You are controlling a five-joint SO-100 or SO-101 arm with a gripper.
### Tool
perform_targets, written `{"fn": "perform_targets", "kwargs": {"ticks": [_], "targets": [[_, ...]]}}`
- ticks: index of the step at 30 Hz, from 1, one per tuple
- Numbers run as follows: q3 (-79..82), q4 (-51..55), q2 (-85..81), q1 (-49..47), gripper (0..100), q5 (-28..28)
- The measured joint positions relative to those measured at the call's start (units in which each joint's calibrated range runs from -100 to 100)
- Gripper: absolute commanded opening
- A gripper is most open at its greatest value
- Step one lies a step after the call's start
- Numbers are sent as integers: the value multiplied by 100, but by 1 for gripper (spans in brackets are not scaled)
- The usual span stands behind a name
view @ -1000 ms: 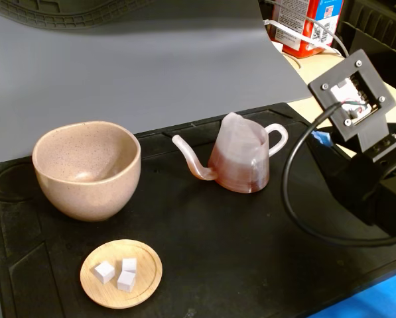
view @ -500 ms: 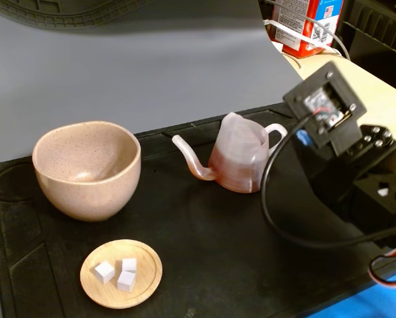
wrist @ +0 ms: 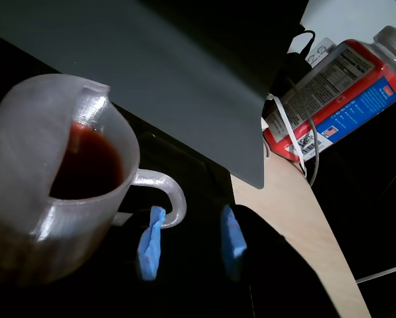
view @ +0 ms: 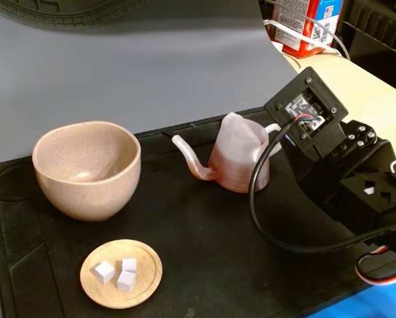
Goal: Pick up a kettle and pour liquid into a cup.
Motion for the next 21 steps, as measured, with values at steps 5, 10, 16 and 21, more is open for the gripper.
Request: {"fn": "perform_targets", "kwargs": {"ticks": [5,10,16,21], "targets": [[0,0,0,0,13,42],[-195,0,26,0,13,47],[-818,-446,1130,-15,13,37],[-993,-578,1344,8,13,-26]]}}
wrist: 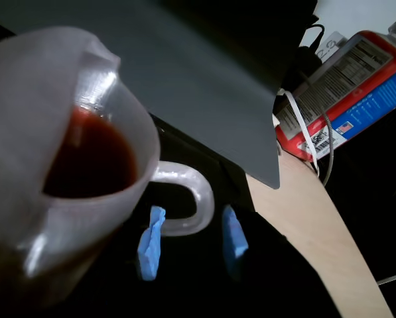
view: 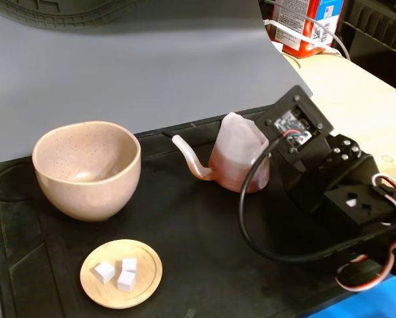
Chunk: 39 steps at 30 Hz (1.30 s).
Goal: Pick up a kettle and pour liquid into a cup.
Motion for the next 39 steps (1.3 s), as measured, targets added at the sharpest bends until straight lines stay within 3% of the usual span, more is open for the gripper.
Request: {"fn": "perform_targets", "kwargs": {"ticks": [39], "targets": [[-1032,289,428,181,12,5]]}}
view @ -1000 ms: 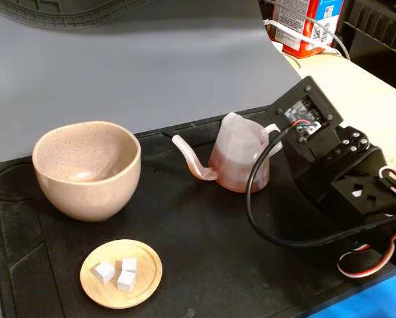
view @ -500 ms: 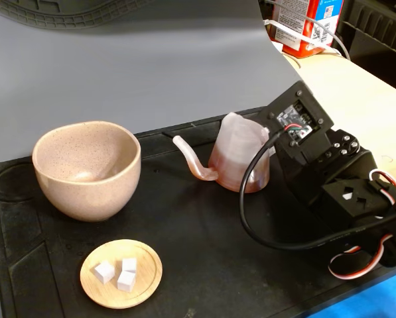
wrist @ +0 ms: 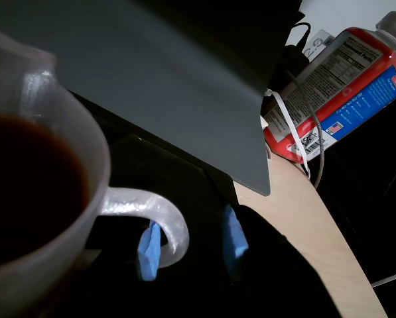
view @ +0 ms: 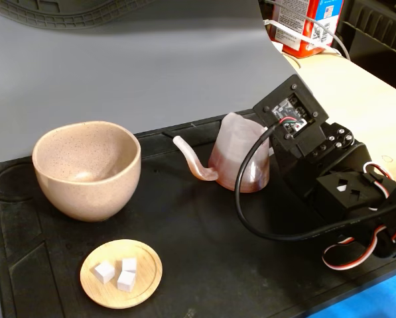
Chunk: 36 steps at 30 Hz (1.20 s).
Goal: Pick up a kettle and pour liquid into a cup.
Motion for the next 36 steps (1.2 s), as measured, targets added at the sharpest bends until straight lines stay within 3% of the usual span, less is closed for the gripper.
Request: {"fn": "perform_targets", "kwargs": {"ticks": [20,24,36], "targets": [[-117,-9,0,-76,11,293],[-117,-9,0,-76,1,293],[-117,-9,0,-68,1,299]]}}
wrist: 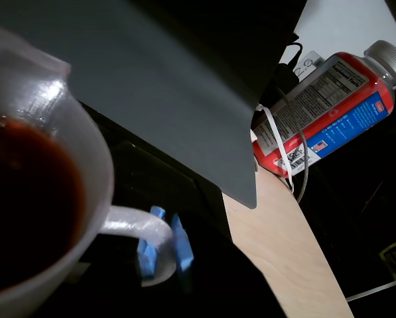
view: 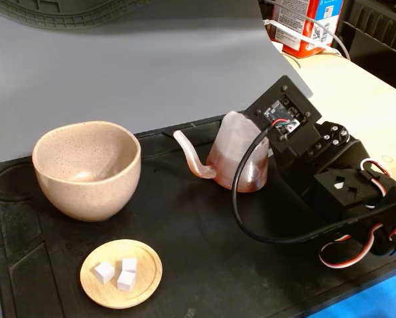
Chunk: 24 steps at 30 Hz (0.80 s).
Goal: Pick up a kettle and pour liquid into a cup.
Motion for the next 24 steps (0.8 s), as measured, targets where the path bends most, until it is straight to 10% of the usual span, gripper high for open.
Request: {"fn": "perform_targets", "kwargs": {"ticks": [24], "targets": [[1266,1278,-2757,-249,1,-183]]}}
